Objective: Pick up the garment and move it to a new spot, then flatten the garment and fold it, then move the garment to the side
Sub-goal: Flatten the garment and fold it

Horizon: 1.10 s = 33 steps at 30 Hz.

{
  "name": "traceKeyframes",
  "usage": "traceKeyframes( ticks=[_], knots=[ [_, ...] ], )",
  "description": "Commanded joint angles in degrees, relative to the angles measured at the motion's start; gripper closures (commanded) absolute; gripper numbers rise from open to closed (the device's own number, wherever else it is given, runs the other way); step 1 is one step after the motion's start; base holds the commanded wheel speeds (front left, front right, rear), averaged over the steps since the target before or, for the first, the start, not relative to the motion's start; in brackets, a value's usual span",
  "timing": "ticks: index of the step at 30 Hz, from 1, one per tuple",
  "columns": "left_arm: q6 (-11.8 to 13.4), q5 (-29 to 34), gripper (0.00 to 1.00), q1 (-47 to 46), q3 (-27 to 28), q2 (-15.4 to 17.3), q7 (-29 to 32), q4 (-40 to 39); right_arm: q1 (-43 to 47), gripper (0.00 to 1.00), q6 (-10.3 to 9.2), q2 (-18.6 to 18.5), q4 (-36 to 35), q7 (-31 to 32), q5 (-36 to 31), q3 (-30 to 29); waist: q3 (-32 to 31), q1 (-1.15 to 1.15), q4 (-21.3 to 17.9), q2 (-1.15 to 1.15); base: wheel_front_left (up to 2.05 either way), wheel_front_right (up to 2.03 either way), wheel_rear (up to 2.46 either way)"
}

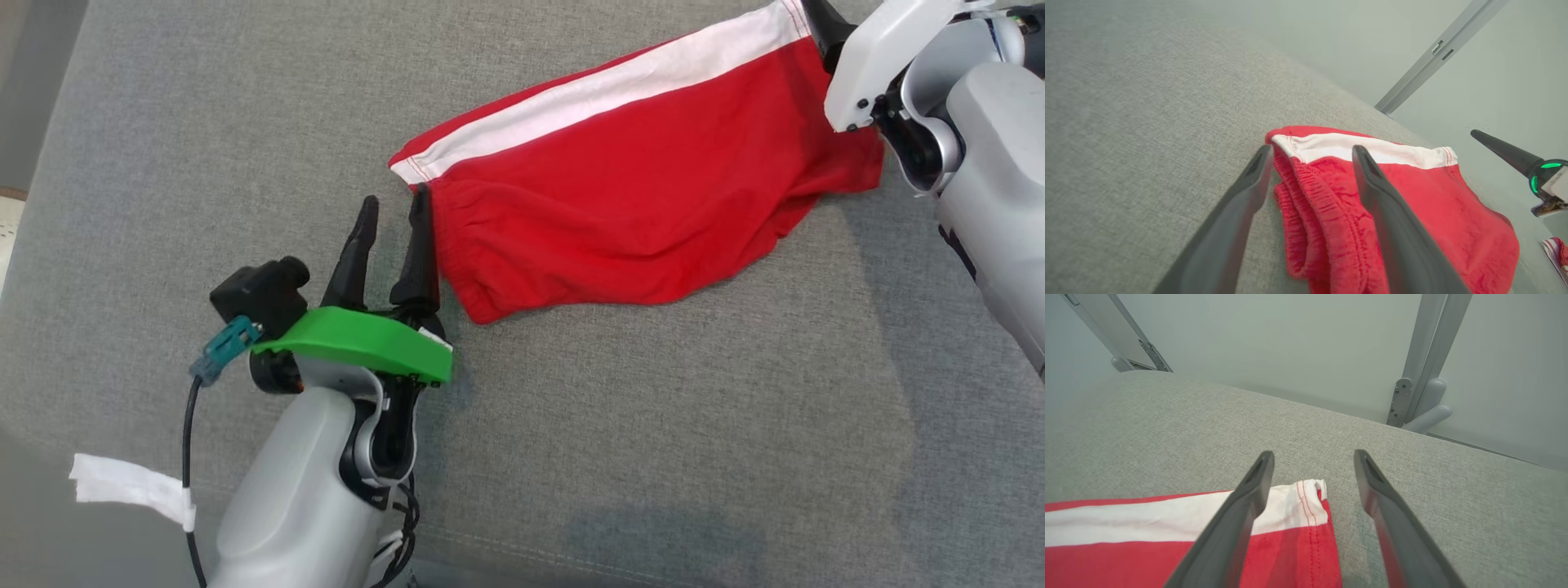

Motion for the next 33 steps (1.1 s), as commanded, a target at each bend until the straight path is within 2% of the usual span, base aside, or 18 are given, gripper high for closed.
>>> traceKeyframes(
  ticks=[1,5,13,21,22,23,24,26,27,33],
  knots=[
    [-0.46,2.02,0.00,2.41,1.87,0.13,-0.15,-2.07,1.45,0.00,-0.01,-1.02,-0.59,0.21,1.10,0.98,-1.01,0.00,-0.74,0.40,0.00,0.00,0.00],
    [-0.77,7.98,0.00,8.03,7.17,0.14,-0.14,-8.23,3.90,0.00,-0.01,-2.72,-0.97,3.57,3.92,3.53,-2.72,0.00,-1.66,0.40,0.00,0.00,0.00],
    [-0.26,15.13,0.00,14.20,12.48,0.14,-0.15,-15.57,6.66,0.00,-0.01,-3.42,0.45,8.60,6.89,5.85,-3.76,0.00,-1.24,0.40,0.00,0.00,0.00],
    [0.54,17.00,0.00,18.07,15.70,0.12,-0.14,-19.60,8.93,0.00,0.00,-2.10,3.12,13.41,10.50,6.21,-4.65,0.00,0.17,0.40,0.00,0.00,0.00],
    [0.49,16.98,0.00,18.32,15.87,0.12,-0.14,-19.77,9.20,0.12,0.00,-1.83,3.35,13.73,10.70,6.31,-4.71,0.00,0.28,0.40,0.00,0.00,0.00],
    [0.45,17.01,0.00,18.51,16.02,0.12,-0.14,-19.87,9.37,0.43,0.00,-1.62,3.49,13.87,10.83,6.47,-4.75,0.00,0.37,0.40,0.00,0.00,0.00],
    [0.44,17.07,0.00,18.61,16.11,0.12,-0.14,-19.98,9.54,0.62,0.00,-1.37,3.55,13.97,11.03,6.63,-4.77,0.00,0.42,0.40,0.00,0.00,0.00],
    [0.52,17.20,0.00,18.81,16.29,0.13,-0.14,-20.10,9.89,0.90,0.00,-0.96,3.71,14.19,11.33,6.91,-4.82,0.00,0.44,0.40,0.00,0.00,0.00],
    [0.55,17.26,0.00,18.93,16.38,0.13,-0.14,-20.09,9.97,1.00,0.00,-0.83,3.76,14.14,11.50,7.02,-4.88,0.00,0.41,0.40,0.00,0.00,0.00],
    [0.49,17.81,0.00,19.13,16.88,0.13,-0.14,-19.84,9.93,1.00,-0.03,-0.63,3.55,11.58,12.61,6.80,-5.54,0.00,-0.41,0.40,0.00,0.00,0.00]
  ],
)
